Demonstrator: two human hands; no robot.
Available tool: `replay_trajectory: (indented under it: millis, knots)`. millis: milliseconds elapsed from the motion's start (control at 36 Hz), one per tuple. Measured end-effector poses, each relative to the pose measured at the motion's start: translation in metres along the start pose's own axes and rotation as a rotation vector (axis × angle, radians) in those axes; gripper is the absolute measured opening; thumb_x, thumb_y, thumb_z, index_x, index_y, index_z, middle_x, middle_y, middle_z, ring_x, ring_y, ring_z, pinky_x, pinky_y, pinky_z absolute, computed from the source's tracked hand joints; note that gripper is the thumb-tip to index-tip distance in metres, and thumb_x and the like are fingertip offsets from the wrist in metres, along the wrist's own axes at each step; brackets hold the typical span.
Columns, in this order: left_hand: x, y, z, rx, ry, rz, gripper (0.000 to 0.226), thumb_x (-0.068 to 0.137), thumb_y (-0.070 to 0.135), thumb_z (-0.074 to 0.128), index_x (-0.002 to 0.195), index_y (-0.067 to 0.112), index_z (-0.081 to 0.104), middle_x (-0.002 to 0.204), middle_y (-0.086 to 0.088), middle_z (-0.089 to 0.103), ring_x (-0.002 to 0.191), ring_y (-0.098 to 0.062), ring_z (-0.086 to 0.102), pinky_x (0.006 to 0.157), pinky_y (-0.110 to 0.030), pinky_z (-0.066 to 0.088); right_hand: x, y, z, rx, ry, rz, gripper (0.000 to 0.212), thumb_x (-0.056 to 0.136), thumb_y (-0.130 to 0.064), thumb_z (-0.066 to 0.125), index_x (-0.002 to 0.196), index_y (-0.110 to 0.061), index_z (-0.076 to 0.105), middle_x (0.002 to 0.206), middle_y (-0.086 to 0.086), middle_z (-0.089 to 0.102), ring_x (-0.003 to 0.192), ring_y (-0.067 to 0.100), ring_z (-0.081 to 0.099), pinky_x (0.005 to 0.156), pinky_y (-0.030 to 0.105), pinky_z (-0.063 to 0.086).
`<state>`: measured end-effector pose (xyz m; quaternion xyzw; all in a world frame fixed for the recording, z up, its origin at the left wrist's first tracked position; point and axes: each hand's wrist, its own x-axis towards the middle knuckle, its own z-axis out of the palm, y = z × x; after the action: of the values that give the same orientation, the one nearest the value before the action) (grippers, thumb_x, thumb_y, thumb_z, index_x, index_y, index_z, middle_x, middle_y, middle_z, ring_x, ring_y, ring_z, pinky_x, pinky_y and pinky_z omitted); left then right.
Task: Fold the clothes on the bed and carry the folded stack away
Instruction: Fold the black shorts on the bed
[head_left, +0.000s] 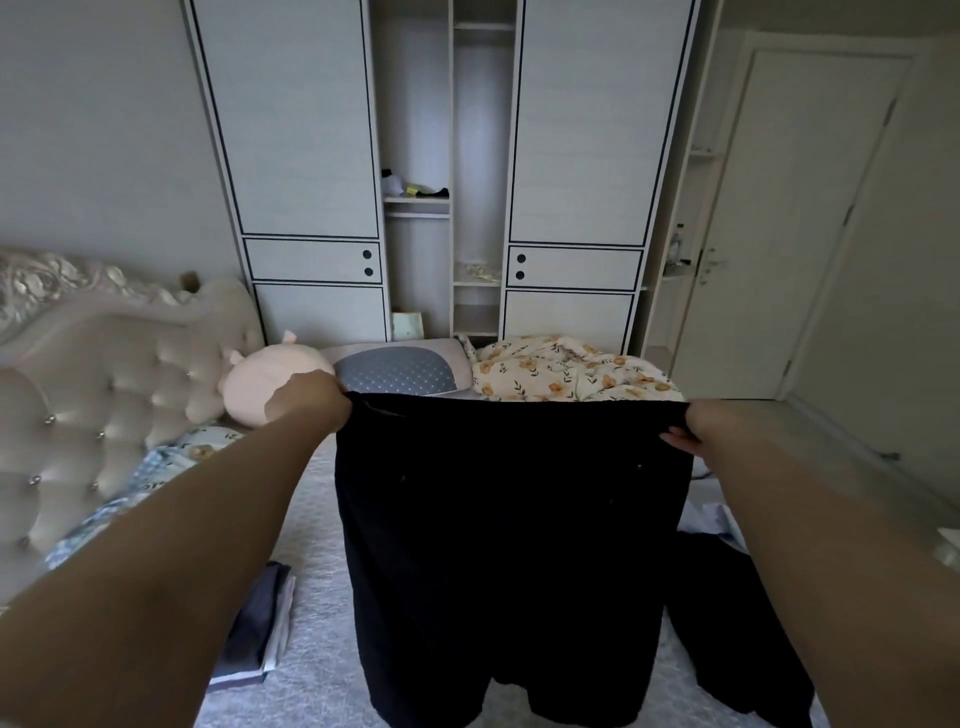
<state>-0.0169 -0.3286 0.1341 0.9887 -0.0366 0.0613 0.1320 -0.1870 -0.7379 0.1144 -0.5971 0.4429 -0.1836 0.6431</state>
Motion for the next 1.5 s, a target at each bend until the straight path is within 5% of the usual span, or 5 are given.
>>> replay_trajectory:
  millis: [167, 333, 667, 1167, 1500]
  knots:
    - [-0.009, 0.009, 0.002, -0.895, -0.289, -0.292, 0.012, 0.095, 0.005, 0.053, 0.084, 0.001, 0.052, 0.061, -0.012, 0.066, 0.039, -0.016, 0.061, 0.035, -0.023, 0.049, -0.002, 0.002, -0.006, 0.014, -0.005, -0.012, 0.038, 0.098, -0.005, 0.029, 0.087, -0.017, 0.063, 0.093, 0.007, 0.054, 0.065, 0.014, 0.053, 0.034, 0.019, 0.045]
    - [-0.005, 0.004, 0.000, -1.511, -0.347, -0.368, 0.010, 0.100, 0.008, 0.044, 0.095, 0.009, 0.053, 0.111, -0.014, 0.054, 0.081, -0.028, 0.059, 0.052, -0.014, 0.053, -0.018, 0.005, -0.013, 0.075, -0.222, -0.038, 0.016, 0.095, 0.004, 0.040, 0.103, -0.002, 0.053, 0.096, 0.010, 0.053, 0.071, 0.015, 0.051, 0.051, 0.028, 0.054]
    - [0.019, -0.032, 0.006, -1.227, -0.357, 0.100, 0.023, 0.079, -0.003, 0.070, 0.098, 0.010, 0.069, 0.087, -0.003, 0.074, 0.075, -0.005, 0.070, 0.062, -0.011, 0.052, -0.032, -0.015, -0.015, -0.815, -0.303, -0.500, 0.036, 0.074, -0.014, 0.079, 0.106, -0.022, 0.065, 0.100, 0.001, 0.064, 0.092, 0.016, 0.059, 0.082, 0.027, 0.045]
    - [0.007, -0.021, -0.004, -0.806, 0.038, 0.427, 0.014, 0.082, 0.001, 0.071, 0.092, 0.011, 0.069, 0.081, 0.003, 0.065, 0.067, 0.006, 0.059, 0.067, -0.003, 0.041, -0.038, -0.044, -0.017, -0.633, 0.064, -0.564, 0.040, 0.086, -0.041, 0.066, 0.106, -0.007, 0.067, 0.089, 0.010, 0.065, 0.080, 0.026, 0.059, 0.070, 0.030, 0.043]
    - [0.008, -0.037, -0.009, -1.100, -0.412, 0.227, 0.021, 0.088, 0.024, 0.063, 0.107, 0.016, 0.068, 0.098, -0.001, 0.074, 0.092, -0.014, 0.068, 0.084, -0.024, 0.047, -0.041, -0.033, -0.042, -0.314, -0.482, -0.145, 0.036, 0.079, -0.024, 0.063, 0.111, -0.007, 0.063, 0.095, 0.008, 0.073, 0.091, 0.024, 0.065, 0.076, 0.035, 0.047]
